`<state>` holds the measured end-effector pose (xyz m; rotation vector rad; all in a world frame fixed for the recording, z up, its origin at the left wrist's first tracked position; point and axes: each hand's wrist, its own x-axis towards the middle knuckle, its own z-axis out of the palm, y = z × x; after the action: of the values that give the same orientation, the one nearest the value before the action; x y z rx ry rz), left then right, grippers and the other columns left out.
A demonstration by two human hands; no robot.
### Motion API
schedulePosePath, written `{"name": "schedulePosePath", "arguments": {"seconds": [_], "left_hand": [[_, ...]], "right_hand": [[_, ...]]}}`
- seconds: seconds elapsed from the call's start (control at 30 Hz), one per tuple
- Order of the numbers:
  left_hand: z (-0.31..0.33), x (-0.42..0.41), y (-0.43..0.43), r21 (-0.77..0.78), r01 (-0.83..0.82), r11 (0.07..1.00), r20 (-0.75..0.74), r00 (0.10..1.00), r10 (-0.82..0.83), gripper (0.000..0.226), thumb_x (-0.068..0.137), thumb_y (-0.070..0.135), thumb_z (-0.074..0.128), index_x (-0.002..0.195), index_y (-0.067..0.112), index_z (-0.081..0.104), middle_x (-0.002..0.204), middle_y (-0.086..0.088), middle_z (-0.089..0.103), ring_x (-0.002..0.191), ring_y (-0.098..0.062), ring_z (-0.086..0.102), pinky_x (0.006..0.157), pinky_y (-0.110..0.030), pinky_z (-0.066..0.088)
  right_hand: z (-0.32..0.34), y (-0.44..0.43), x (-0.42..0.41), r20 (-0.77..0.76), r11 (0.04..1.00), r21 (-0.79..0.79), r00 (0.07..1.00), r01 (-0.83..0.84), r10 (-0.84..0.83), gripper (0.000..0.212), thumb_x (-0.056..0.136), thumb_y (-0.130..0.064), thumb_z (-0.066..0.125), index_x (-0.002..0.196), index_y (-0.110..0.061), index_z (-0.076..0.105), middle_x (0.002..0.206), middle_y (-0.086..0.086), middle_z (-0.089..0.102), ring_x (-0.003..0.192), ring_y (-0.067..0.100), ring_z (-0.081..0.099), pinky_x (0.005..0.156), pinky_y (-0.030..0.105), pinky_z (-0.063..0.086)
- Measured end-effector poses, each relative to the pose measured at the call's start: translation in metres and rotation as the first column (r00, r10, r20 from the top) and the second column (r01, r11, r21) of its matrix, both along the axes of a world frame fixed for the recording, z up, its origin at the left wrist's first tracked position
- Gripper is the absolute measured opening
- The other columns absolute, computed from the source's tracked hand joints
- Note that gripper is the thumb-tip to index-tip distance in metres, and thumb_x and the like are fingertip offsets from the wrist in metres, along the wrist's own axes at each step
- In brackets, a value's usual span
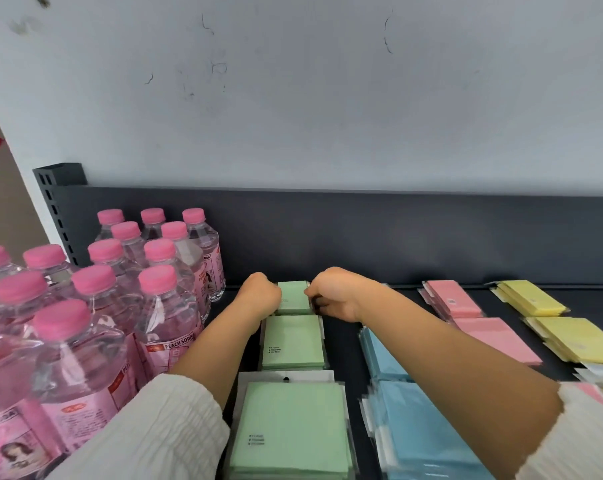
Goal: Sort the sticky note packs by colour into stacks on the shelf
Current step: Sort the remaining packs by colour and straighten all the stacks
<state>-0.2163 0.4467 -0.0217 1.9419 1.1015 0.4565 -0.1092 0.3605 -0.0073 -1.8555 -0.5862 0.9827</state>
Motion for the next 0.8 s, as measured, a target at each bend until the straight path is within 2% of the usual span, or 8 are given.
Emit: {"name": "schedulePosePath", "arguments": {"seconds": [0.17, 0.23, 0.27, 0.3, 0.33, 0.43, 0.53, 0.8], "left_hand": [[0.017, -0.013, -0.015, 0.061, 0.058, 0.996, 0.067, 0.996, -0.062, 0.019, 0.092, 0.011, 0.044, 0.073, 0.008, 0.038, 0.070, -0.004, 0.036, 0.060, -0.016, 0.032, 0.052, -0.027, 0.026], [0.024, -0.017, -0.027, 0.136, 0.166, 0.977, 0.038, 0.984, -0.173, 0.020, 0.094, 0.017, 0.046, 0.075, 0.013, 0.044, 0.080, -0.005, 0.044, 0.068, -0.019, 0.043, 0.062, -0.029, 0.036], [0.029, -0.021, -0.032, 0.182, 0.227, 0.957, -0.010, 0.973, -0.229, 0.011, 0.095, 0.021, 0.047, 0.088, 0.016, 0.054, 0.096, -0.006, 0.052, 0.083, -0.022, 0.052, 0.073, -0.030, 0.041], [0.033, -0.024, -0.040, 0.243, 0.293, 0.925, -0.074, 0.956, -0.284, 0.022, 0.095, 0.024, 0.048, 0.111, 0.014, 0.057, 0.117, -0.006, 0.055, 0.103, -0.024, 0.054, 0.086, -0.031, 0.041], [0.036, -0.028, -0.047, 0.310, 0.363, 0.879, -0.150, 0.931, -0.332, 0.037, 0.095, 0.027, 0.048, 0.130, 0.014, 0.050, 0.134, -0.004, 0.050, 0.119, -0.023, 0.049, 0.096, -0.030, 0.038], [0.039, -0.047, -0.075, 0.430, 0.561, 0.707, -0.342, 0.826, -0.447, 0.049, 0.094, 0.036, 0.050, 0.141, 0.022, 0.039, 0.145, 0.002, 0.041, 0.130, -0.016, 0.041, 0.104, -0.028, 0.032], [0.035, -0.078, -0.099, 0.461, 0.676, 0.574, -0.507, 0.732, -0.455, 0.054, 0.090, 0.045, 0.054, 0.140, 0.030, 0.038, 0.146, 0.008, 0.040, 0.133, -0.013, 0.037, 0.108, -0.029, 0.031], [0.008, -0.131, -0.136, 0.417, 0.525, 0.742, -0.556, 0.793, -0.249, 0.059, 0.088, 0.051, 0.054, 0.141, 0.030, 0.037, 0.150, 0.005, 0.029, 0.132, -0.021, 0.035, 0.110, -0.037, 0.031]], "right_hand": [[0.018, -0.024, -0.006, 0.064, 0.996, 0.071, 0.996, 0.061, -0.066, 0.026, 0.088, -0.003, 0.054, 0.114, 0.000, 0.052, 0.134, 0.020, 0.048, 0.121, 0.026, 0.049, 0.093, 0.028, 0.044], [0.026, -0.041, -0.011, 0.220, 0.998, 0.057, 0.974, 0.036, -0.048, 0.039, 0.088, -0.005, 0.053, 0.124, 0.008, 0.046, 0.137, 0.025, 0.044, 0.121, 0.029, 0.050, 0.104, 0.039, 0.040], [0.029, -0.048, -0.015, 0.307, 0.999, 0.043, 0.952, 0.003, -0.016, 0.042, 0.088, -0.005, 0.052, 0.127, 0.008, 0.043, 0.138, 0.025, 0.041, 0.096, 0.012, 0.034, 0.108, 0.047, 0.034], [0.032, -0.059, -0.018, 0.389, 1.000, 0.023, 0.921, -0.022, 0.011, 0.043, 0.088, -0.006, 0.052, 0.128, 0.008, 0.042, 0.139, 0.025, 0.040, 0.129, 0.034, 0.020, 0.110, 0.049, 0.030], [0.035, -0.070, -0.022, 0.450, 0.999, 0.009, 0.892, -0.042, 0.033, 0.043, 0.088, -0.006, 0.051, 0.128, 0.007, 0.042, 0.138, 0.025, 0.040, 0.131, 0.038, 0.028, 0.109, 0.047, 0.031], [0.039, -0.112, -0.032, 0.672, 0.984, -0.103, 0.719, -0.148, 0.178, 0.042, 0.091, -0.015, 0.052, 0.133, -0.009, 0.049, 0.140, 0.006, 0.048, 0.127, 0.021, 0.046, 0.097, 0.025, 0.035], [0.030, -0.160, -0.033, 0.825, 0.940, -0.290, 0.451, -0.180, 0.340, 0.042, 0.093, -0.026, 0.052, 0.135, -0.021, 0.047, 0.143, -0.004, 0.044, 0.131, 0.015, 0.039, 0.104, 0.025, 0.028], [-0.009, -0.255, -0.039, 0.872, 0.921, -0.225, 0.355, -0.318, 0.336, 0.045, 0.091, -0.032, 0.056, 0.134, -0.026, 0.047, 0.143, -0.007, 0.040, 0.128, 0.009, 0.039, 0.101, 0.015, 0.025]]}}
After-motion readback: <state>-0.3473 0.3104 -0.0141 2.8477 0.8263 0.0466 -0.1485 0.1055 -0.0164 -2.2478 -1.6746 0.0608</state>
